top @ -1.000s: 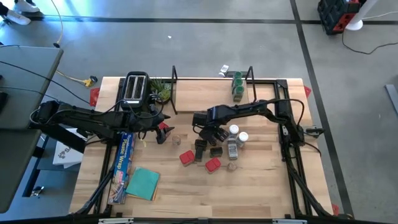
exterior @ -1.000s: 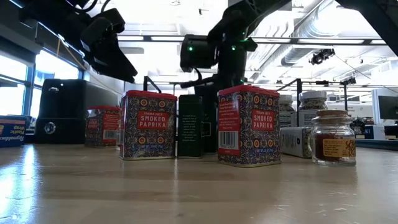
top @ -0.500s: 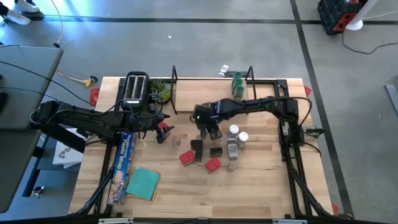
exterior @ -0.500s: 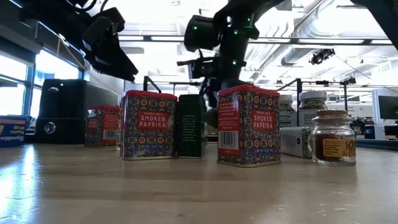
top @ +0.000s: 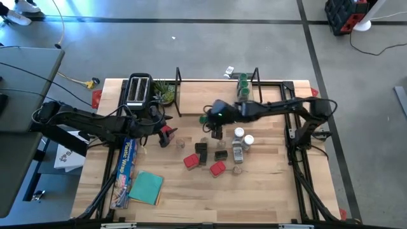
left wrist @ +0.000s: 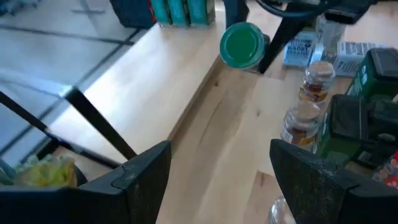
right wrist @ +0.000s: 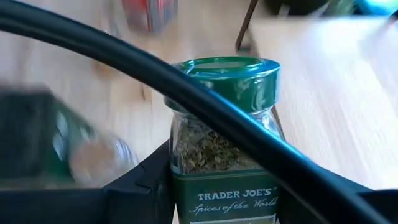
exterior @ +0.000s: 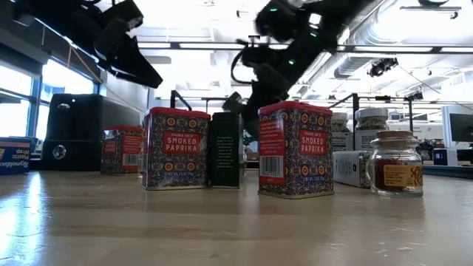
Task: Shelf spices
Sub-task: Put the green seasoning bottle on the shelf aligned with the other green seasoning bottles
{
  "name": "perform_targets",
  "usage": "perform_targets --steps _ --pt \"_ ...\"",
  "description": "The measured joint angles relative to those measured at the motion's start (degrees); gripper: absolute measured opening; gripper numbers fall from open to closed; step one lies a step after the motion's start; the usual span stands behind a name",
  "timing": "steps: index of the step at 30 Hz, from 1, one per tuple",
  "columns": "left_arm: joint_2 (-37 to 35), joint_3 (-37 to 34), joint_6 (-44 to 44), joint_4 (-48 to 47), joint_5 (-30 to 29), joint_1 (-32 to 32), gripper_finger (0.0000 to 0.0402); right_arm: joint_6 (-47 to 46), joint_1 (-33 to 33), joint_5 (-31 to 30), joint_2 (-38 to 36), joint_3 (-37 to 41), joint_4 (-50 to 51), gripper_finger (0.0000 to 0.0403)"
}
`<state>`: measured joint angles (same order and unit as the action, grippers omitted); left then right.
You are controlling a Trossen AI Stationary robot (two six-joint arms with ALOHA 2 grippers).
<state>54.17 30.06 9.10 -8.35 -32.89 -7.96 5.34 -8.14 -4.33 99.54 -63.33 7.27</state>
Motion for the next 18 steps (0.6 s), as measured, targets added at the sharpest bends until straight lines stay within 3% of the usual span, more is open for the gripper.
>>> perform_targets --steps 5,9,12,18 --pt "0.0 -2.8 -8.0 14.7 1.9 -1.2 0.0268 -8.3 2.9 -4.7 -4.4 9.8 -28.8 0.0188" --pt "1.0 -7.1 -15.6 33.4 4.9 0.1 0.0268 -8.3 6.8 -11.5 -4.2 12.1 -43.3 0.0188" --pt "2.4 -8.7 -17.2 42.4 10.0 2.7 0.0268 -7.0 9.1 -15.0 -4.3 12.1 -49.4 0.0188" --pt "7.9 -8.8 -13.1 48.8 24.6 8.4 0.0274 -3.9 10.9 -16.1 -4.2 12.1 -55.9 0.0188"
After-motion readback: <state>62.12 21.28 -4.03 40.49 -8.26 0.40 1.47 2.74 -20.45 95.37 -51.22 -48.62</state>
